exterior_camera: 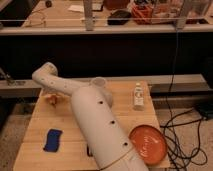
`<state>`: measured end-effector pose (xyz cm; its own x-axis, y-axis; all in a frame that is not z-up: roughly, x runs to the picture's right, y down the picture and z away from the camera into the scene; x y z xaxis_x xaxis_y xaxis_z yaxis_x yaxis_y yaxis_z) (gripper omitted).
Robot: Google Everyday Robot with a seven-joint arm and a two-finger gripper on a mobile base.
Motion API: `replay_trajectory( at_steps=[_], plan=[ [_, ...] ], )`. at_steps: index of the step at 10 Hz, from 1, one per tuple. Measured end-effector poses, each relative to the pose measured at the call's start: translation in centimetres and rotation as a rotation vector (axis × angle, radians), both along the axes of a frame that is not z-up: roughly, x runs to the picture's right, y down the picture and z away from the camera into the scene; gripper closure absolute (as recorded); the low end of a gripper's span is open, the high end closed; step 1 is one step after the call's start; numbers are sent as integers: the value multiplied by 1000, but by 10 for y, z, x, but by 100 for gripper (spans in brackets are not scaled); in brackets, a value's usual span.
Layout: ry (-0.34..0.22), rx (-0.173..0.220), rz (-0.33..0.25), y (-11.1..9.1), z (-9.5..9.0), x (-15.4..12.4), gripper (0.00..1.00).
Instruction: Place the pepper on the white sponge
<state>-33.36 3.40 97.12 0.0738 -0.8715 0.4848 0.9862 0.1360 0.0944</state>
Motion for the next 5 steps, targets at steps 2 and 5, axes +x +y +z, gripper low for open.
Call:
replay_trajectory(
  at_steps=[2,5],
  plan=[
    [16,-5,-16,4,5,-3,20],
    [28,-4,-32,8,8,-6,20]
  ],
)
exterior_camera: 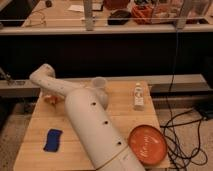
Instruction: Place the pepper on the white sponge
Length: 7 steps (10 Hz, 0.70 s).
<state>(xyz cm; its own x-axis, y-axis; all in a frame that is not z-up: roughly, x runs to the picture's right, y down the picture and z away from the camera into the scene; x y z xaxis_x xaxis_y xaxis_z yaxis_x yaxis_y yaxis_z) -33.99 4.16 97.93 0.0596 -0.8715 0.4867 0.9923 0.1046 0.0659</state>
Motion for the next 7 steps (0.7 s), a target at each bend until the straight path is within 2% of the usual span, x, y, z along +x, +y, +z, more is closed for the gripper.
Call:
replay_trajectory(
  at_steps=[7],
  plan=[
    [-27,2,6,1,-2,1,20]
  ],
)
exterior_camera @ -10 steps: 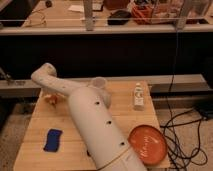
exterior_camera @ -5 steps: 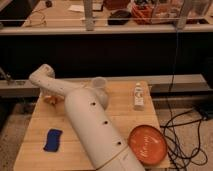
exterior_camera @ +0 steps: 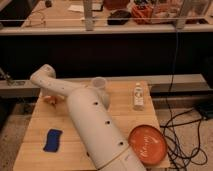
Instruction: Place the pepper on the white sponge
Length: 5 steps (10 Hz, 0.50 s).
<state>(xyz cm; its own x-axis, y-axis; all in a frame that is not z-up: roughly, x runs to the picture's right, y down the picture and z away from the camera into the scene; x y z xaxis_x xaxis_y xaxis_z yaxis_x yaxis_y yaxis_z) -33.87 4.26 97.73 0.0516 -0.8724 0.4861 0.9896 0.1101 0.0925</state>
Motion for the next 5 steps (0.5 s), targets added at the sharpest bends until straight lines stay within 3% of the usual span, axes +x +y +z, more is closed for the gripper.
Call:
replay_trajectory(
  at_steps=[5],
  plan=[
    [-23,4,6,-1,-2,3,20]
  ],
)
